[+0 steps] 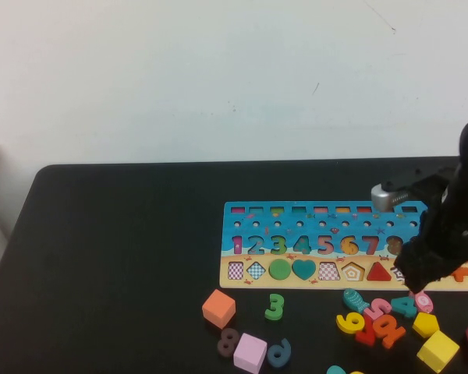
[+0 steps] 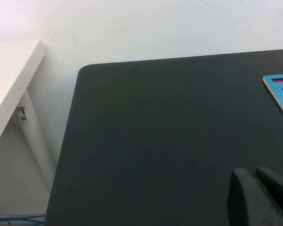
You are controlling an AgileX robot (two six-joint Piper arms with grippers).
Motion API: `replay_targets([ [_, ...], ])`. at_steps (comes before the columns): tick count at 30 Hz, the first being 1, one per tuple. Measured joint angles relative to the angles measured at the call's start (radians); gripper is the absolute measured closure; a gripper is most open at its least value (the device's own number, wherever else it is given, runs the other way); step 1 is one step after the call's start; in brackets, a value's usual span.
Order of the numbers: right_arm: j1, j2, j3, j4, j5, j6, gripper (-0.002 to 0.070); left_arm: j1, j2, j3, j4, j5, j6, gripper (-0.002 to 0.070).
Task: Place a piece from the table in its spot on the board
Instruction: Pick up the "Pentagon"
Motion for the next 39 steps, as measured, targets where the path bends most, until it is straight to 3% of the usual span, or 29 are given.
replay_targets([
  [3, 0.0, 0.037, 0.0, -0.039, -0.018, 0.05, 0.0146, 0.0, 0.0, 0.0, 0.0, 0.0, 0.0, 0.0676],
  [8, 0.0, 0.092, 0.002, -0.065, -0.053, 0.138, 0.012, 0.0, 0.0, 0.0, 0.0, 0.004, 0.0, 0.0676],
  [22, 0.0, 0.183, 0.079, -0.13, -0.195, 0.306, 0.0116, 0.0, 0.0, 0.0, -0.001, 0.004, 0.0, 0.0676],
  [35, 0.0, 0.229, 0.081, -0.111, -0.212, 0.325, 0.0116, 0.0, 0.0, 0.0, -0.001, 0.004, 0.002, 0.0676],
  [39, 0.0, 0.238, 0.081, -0.099, -0.212, 0.325, 0.0151, 0.0, 0.0, 0.0, -0.001, 0.004, 0.002, 0.0676],
])
